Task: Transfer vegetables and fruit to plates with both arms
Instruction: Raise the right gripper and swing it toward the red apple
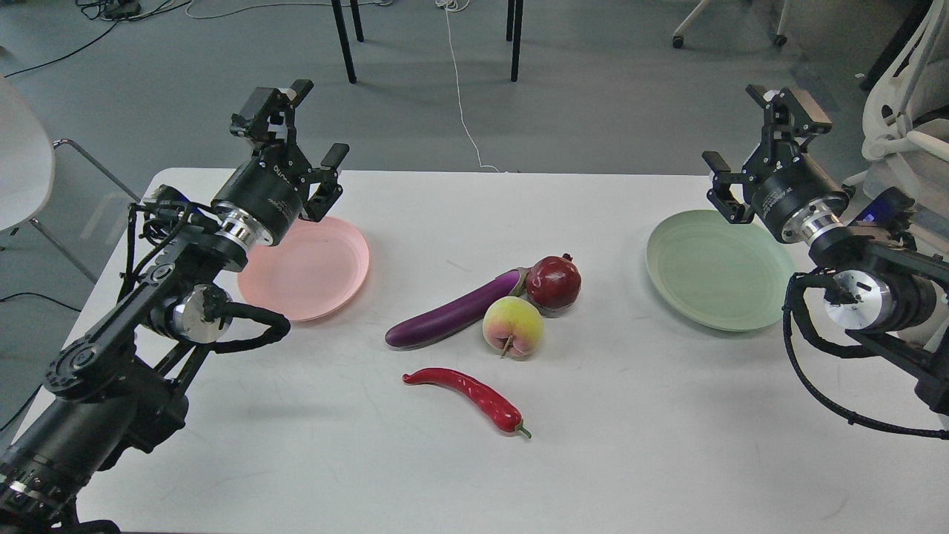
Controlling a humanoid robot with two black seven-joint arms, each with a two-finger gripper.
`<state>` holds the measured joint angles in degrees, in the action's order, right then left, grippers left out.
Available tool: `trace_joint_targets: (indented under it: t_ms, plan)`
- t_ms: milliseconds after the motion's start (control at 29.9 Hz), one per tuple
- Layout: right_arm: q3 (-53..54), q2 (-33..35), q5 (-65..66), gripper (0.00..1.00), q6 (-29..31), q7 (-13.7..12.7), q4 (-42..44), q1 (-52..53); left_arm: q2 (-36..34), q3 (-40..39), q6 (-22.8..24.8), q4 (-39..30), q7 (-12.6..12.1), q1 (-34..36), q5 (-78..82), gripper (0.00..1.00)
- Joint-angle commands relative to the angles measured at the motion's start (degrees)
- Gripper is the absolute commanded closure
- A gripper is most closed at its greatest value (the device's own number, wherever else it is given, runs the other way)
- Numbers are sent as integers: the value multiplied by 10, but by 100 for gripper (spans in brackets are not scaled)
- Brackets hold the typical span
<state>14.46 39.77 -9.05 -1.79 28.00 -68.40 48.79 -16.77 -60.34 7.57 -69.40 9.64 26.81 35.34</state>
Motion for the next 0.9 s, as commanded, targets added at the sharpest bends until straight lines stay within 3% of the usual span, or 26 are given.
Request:
trace_joint_targets:
  t_ms: [0, 467, 534, 668, 868]
  plan:
    - [-2, 0, -1, 2, -2, 0, -1, -1, 0, 4, 2, 1, 1, 0, 1, 2]
    - [-16, 13, 42, 1, 5, 0, 6, 8, -25, -2, 17, 2, 6, 4, -5, 2]
    - [-19, 14, 106, 1, 6, 0, 7, 11, -23, -6, 14, -1, 16, 1, -11, 2]
    - [-24, 47, 285, 1, 27, 0, 3, 44, -29, -4, 17, -5, 64, 1, -26, 2]
    - [-153, 64, 591, 1, 90, 0, -1, 178, -26, 8, 18, -51, 64, -2, -26, 2]
